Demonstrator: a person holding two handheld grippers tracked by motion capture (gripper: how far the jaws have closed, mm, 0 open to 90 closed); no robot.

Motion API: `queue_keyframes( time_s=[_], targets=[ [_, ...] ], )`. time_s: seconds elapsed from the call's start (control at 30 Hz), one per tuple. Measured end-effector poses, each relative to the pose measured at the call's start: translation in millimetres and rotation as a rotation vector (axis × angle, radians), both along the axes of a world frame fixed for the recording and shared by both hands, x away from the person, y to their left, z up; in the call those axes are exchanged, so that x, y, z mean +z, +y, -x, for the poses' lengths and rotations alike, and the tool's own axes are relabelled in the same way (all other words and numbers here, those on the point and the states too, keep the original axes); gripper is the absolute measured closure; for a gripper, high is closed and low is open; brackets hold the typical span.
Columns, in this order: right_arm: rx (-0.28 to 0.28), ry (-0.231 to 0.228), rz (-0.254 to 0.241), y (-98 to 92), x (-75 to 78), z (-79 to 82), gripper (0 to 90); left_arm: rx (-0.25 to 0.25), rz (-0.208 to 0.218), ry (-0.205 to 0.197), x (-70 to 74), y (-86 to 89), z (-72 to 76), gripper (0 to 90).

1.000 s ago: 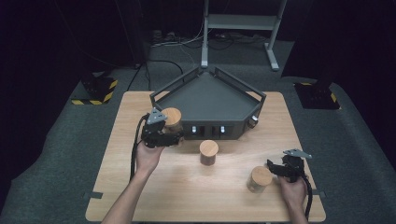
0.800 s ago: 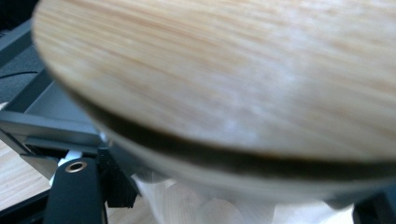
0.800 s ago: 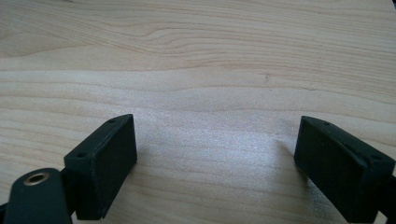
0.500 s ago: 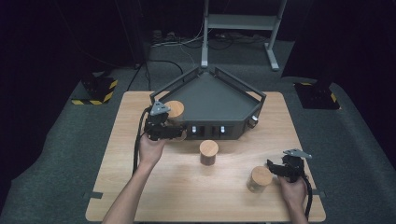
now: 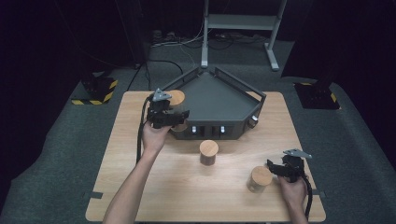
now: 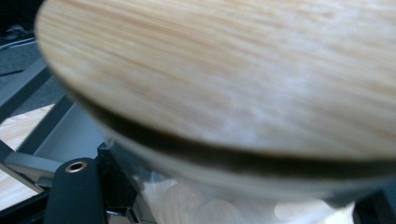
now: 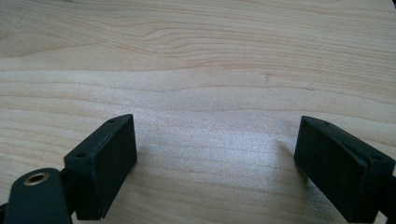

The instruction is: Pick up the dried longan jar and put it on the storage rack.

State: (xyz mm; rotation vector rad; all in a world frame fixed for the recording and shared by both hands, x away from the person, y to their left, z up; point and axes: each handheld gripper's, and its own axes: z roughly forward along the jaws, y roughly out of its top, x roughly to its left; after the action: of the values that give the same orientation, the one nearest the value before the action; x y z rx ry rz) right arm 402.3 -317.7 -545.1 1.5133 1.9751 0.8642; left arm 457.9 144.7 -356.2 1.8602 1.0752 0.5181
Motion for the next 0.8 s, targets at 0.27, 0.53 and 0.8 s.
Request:
queue_keyframes(
  time_s=[0.27,0.53,0.8],
  targets=[
    [0.001,0.000,0.001,-0.1,0.0,0.0,12.9,0.059,0.001,0.001,3.0,-1.8,-17.9,26.5],
    [0.001,0.000,0.001,-0.1,0.0,0.0,12.9,0.108,0.014,0.021,-0.6,-3.0,-35.0,26.5],
    [0.002,-0.001,0.001,-0.1,0.0,0.0,12.9,0.138,-0.006,0.030,-4.1,-12.9,-56.2,26.5]
  ],
)
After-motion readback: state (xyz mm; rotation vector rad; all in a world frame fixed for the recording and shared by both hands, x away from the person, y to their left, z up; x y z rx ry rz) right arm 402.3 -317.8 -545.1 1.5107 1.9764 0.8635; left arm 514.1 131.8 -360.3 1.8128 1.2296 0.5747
